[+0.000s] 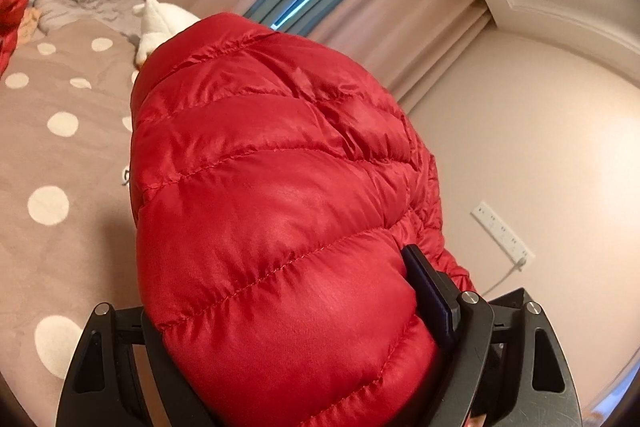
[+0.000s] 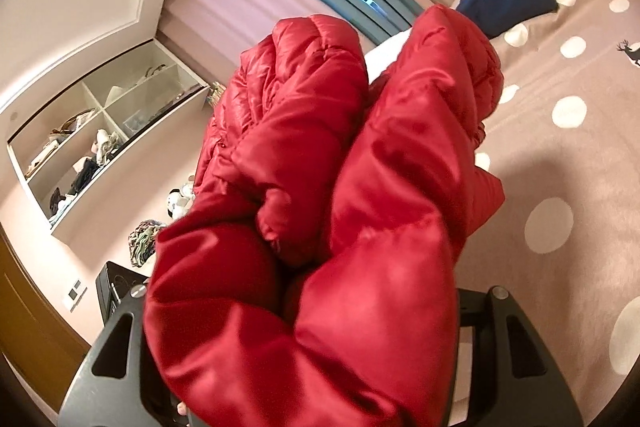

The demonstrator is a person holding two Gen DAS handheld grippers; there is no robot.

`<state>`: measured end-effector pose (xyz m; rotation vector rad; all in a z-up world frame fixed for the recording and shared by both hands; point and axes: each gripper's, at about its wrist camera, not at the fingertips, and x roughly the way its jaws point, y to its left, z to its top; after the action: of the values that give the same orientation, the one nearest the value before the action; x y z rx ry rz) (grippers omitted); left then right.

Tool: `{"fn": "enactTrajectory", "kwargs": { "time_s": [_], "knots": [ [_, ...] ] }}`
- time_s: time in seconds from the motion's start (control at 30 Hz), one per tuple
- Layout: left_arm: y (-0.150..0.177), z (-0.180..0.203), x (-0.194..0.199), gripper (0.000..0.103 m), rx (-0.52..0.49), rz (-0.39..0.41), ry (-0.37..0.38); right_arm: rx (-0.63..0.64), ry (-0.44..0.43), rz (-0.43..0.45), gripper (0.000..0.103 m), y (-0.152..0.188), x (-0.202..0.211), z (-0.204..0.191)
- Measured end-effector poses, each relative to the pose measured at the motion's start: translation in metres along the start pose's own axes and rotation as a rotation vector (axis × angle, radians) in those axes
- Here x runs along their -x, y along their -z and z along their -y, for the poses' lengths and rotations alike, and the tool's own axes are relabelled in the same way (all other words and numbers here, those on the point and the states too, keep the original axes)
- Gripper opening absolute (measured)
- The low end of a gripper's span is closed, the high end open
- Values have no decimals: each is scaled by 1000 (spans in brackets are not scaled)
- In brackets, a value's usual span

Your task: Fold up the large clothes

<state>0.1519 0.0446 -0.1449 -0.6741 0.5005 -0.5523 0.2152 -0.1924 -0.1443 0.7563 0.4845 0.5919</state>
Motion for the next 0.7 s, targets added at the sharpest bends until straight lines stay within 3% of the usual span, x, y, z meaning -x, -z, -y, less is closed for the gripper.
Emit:
{"fn": "enactTrajectory", "kwargs": {
  "time_s": [0.7],
  "knots": [
    [3,15,71,84,-14,148,90,194,-22,-9,59,-7,24,-72]
  ]
}}
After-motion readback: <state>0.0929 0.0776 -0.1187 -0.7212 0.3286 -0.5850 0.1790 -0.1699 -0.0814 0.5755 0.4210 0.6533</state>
